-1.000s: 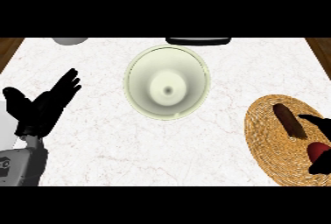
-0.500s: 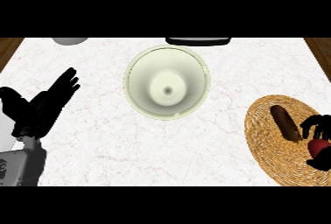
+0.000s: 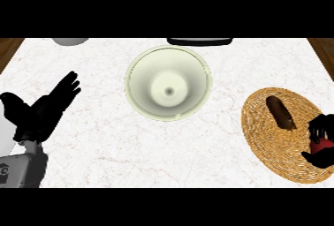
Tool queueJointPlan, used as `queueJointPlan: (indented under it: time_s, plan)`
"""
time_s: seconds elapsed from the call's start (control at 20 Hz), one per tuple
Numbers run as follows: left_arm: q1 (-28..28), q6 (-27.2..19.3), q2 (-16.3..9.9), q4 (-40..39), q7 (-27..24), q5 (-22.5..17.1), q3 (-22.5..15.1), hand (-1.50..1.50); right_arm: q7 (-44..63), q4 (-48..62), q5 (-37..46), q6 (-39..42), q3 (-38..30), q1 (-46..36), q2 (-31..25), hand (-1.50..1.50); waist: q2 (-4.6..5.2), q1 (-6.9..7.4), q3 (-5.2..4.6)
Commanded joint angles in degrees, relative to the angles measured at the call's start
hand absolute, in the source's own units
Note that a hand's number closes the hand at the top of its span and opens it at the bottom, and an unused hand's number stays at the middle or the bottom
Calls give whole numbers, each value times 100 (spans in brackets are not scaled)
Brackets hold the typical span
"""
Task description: Pick the tomato from the placemat and place it in the bowl
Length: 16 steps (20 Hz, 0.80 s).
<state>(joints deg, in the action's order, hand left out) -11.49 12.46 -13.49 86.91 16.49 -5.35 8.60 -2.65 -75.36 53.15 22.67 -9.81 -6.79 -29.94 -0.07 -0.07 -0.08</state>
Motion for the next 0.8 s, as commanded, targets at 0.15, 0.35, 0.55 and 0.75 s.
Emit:
queueJointPlan:
  time_s: [0.15, 0.35, 0.55, 0.75]
  plan:
    - [-372, 50, 45, -415, -159, 20, -19, 0, -1066, 521, 199, 44, 739, -856, -65, 150, 41, 78, 11]
    - [3, 249, -155, -76, 40, -172, 139, 0, -1553, 513, 65, 154, 682, -1227, -203, 150, 7, 54, 8]
    - [-16, 64, 35, -12, 45, -80, 55, 0, -1457, -204, -150, 616, 576, -1397, -245, 150, -6, 10, 6]
    - [19, 238, -128, -290, -248, -79, 192, 0, -971, -1158, -598, 1543, 295, -1652, -317, 150, -6, -12, 2]
